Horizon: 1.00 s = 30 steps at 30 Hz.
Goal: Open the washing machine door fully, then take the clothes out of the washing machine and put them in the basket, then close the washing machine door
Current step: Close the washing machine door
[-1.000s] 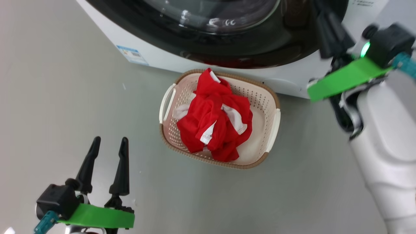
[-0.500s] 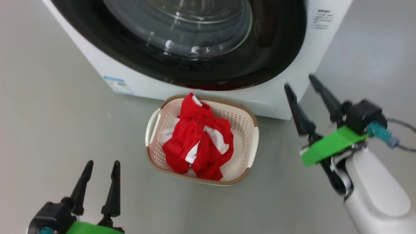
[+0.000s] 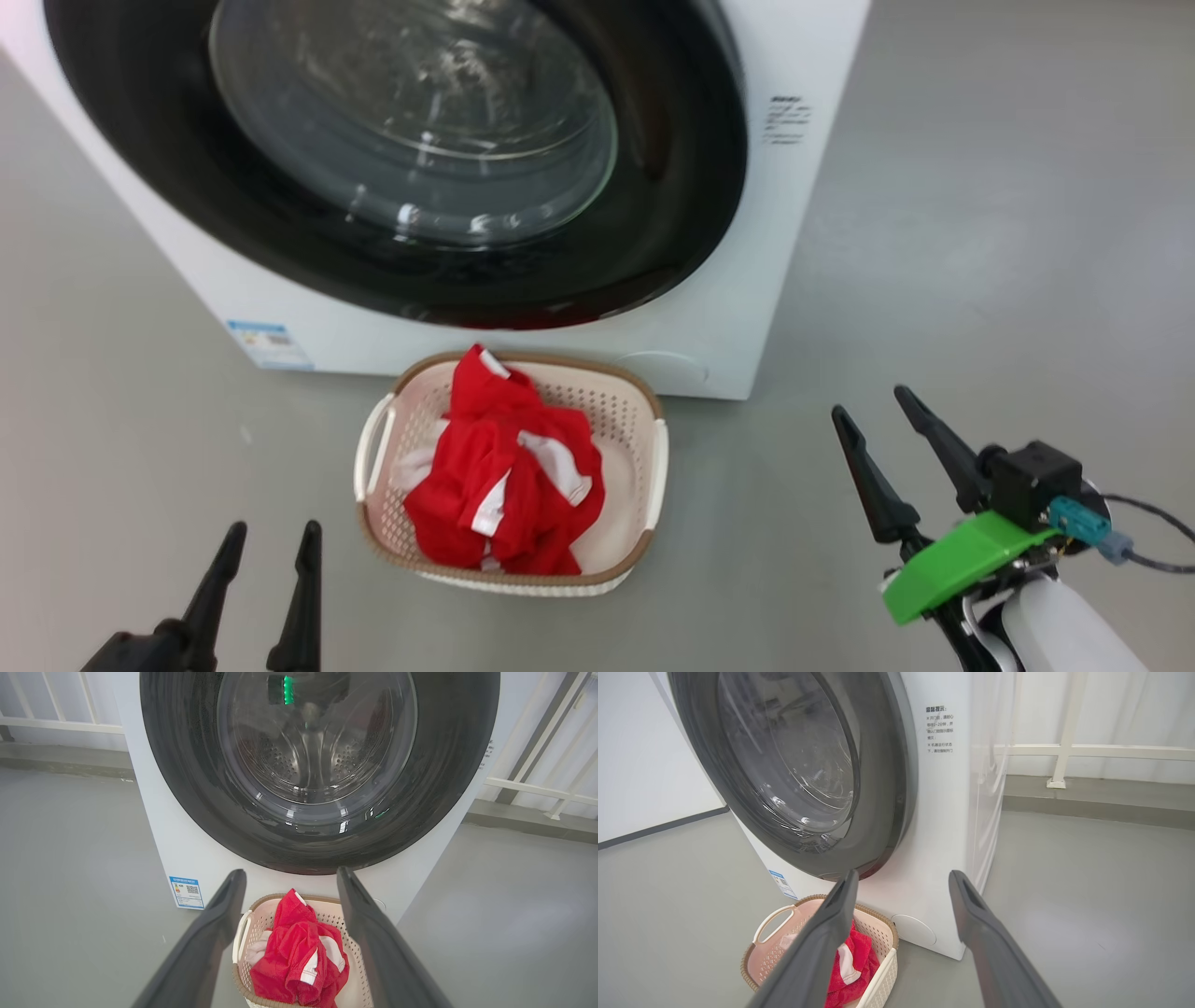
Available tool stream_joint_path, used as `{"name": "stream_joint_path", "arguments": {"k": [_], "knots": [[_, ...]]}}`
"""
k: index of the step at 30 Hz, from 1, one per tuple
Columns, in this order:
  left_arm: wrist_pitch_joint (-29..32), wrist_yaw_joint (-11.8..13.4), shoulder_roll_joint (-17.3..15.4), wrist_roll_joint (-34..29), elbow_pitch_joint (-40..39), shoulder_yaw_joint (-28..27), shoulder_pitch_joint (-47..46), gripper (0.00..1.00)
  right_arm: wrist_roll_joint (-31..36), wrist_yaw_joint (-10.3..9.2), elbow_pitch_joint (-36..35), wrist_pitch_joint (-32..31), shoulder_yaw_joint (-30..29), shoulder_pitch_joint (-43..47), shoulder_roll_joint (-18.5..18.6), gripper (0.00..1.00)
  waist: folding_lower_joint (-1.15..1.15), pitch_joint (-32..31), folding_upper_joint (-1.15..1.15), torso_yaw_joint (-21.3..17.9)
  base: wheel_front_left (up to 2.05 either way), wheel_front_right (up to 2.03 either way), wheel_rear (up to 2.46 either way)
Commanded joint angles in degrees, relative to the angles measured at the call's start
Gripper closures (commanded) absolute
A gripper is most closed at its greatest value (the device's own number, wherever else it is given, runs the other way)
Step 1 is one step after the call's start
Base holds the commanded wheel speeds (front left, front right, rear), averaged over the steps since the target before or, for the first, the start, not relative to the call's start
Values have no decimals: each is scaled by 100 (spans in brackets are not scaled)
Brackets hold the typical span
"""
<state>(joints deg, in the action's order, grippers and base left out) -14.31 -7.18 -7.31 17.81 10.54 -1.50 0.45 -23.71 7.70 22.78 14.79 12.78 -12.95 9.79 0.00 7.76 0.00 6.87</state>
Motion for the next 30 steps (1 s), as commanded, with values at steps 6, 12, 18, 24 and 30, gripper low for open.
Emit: {"name": "stream_joint_path", "arguments": {"k": [6, 12, 18, 24, 30], "knots": [[-69, -31, -161, 31, -82, -281, 150, 0, -48, -21, -190, 21, 15, 340, 10, 0, 0, -436, 0, -474, 0, 0, 0], [-69, -31, -137, 19, -52, -382, 350, 0, -39, -21, -240, 21, -15, 596, 87, 0, 0, -626, 0, -692, 0, 0, 0], [-69, -31, -99, -8, -70, -501, 449, 0, -33, -21, -310, 21, -132, 783, 125, 0, 0, -697, 0, -840, 0, 0, 0], [-69, -31, -79, -29, -87, -611, 529, 0, -19, -21, -355, 21, -228, 894, 131, 0, 0, -739, 0, -950, 0, 0, 0], [-69, -31, -56, -90, -144, -757, 643, 0, -15, -21, -405, 21, -320, 1063, 150, 0, 0, -796, 0, -1036, 0, 0, 0]]}}
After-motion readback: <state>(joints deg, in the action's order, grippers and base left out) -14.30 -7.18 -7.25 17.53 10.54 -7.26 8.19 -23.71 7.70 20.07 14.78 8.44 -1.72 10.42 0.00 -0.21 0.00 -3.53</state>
